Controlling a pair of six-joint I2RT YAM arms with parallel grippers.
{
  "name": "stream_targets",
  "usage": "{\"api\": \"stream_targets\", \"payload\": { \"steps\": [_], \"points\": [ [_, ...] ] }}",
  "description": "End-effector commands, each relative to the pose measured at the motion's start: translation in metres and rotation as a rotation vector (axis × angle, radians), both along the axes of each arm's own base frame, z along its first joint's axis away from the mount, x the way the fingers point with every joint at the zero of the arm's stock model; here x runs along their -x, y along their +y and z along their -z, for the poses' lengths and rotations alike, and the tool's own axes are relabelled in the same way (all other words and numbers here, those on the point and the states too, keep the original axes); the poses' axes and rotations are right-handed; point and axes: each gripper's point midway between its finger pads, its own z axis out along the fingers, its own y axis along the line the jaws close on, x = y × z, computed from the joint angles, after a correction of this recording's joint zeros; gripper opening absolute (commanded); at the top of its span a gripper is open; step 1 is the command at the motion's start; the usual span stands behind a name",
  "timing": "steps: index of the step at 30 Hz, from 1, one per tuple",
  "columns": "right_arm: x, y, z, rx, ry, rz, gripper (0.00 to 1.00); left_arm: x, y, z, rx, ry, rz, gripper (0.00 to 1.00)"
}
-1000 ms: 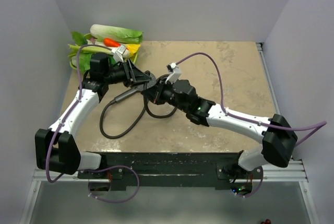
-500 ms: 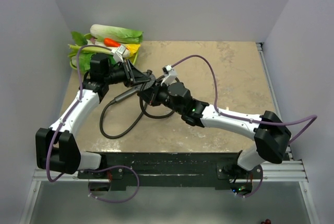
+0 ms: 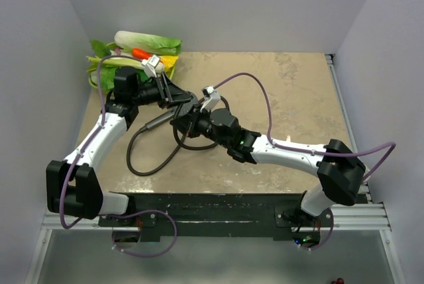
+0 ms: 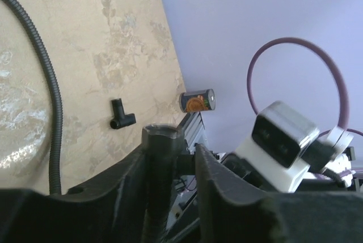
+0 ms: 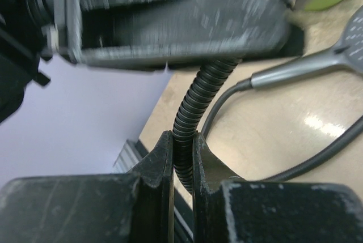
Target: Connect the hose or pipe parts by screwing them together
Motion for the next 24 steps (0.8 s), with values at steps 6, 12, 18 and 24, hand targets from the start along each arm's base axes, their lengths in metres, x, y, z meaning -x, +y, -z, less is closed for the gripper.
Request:
{"api": "stream_targets", "payload": {
  "steps": [6, 12, 18, 24],
  "points": [
    [0.021, 0.013, -0.008, -0.041, -0.009, -0.068, 0.00, 0.002, -0.002, -0.013, 0.036, -0.059, 0.024, 0.30],
    [0.023, 0.013, -0.009, -0.045, -0.006, -0.072, 0.00, 0.000, 0.000, -0.011, 0.034, -0.060, 0.017, 0.21],
    [0.039, 0.020, 0.006, -0.020, 0.017, -0.137, 0.00, -0.007, 0.003, -0.016, 0.034, -0.091, 0.016, 0.24],
    [0.060, 0.018, 0.028, 0.007, 0.053, -0.170, 0.00, -0.014, -0.002, -0.020, 0.059, -0.146, 0.080, 0.18]
  ]
}}
